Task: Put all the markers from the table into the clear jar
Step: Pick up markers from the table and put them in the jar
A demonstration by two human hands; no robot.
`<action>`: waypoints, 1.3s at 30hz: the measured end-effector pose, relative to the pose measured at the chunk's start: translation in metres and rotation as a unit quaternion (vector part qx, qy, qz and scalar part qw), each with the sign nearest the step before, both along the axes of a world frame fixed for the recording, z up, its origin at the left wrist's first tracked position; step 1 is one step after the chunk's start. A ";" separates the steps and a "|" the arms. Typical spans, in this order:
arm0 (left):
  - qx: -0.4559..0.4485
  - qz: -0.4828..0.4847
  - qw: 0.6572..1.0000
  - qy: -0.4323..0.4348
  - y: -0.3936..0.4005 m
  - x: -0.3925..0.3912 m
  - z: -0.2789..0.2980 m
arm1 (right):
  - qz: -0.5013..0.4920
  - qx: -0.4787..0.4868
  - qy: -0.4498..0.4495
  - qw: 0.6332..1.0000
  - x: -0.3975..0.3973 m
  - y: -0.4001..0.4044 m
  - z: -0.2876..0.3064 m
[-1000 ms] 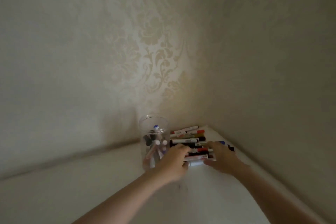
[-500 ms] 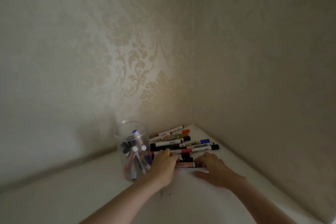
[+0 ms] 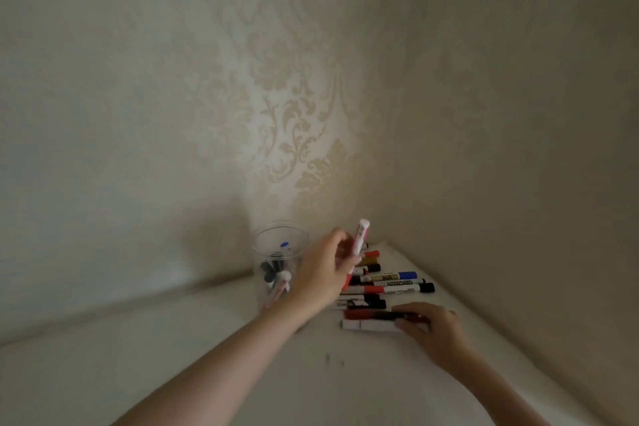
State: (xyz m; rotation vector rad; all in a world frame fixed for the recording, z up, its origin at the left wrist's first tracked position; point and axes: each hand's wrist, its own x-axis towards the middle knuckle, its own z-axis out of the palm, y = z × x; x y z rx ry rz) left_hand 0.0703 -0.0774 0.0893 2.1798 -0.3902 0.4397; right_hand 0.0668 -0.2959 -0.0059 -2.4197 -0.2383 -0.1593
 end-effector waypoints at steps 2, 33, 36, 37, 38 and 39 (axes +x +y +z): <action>-0.098 0.008 0.995 -0.035 0.014 -0.002 0.039 | -0.030 0.056 -0.012 0.998 -0.004 -0.002 0.027; 0.056 0.099 0.989 -0.096 0.120 -0.021 0.020 | 0.039 -0.072 -0.177 0.981 0.046 0.182 0.142; 0.070 0.099 0.987 -0.104 0.117 -0.019 0.021 | 0.046 0.009 -0.244 0.969 0.046 0.173 0.140; 0.075 0.102 0.987 -0.100 0.115 -0.018 0.022 | 0.051 0.016 -0.256 0.965 0.045 0.171 0.140; 0.078 0.104 0.987 -0.094 0.114 -0.018 0.023 | 0.055 0.023 -0.270 0.961 0.044 0.170 0.139; 0.078 0.106 0.987 -0.086 0.114 -0.017 0.024 | 0.060 0.031 -0.284 0.956 0.044 0.172 0.139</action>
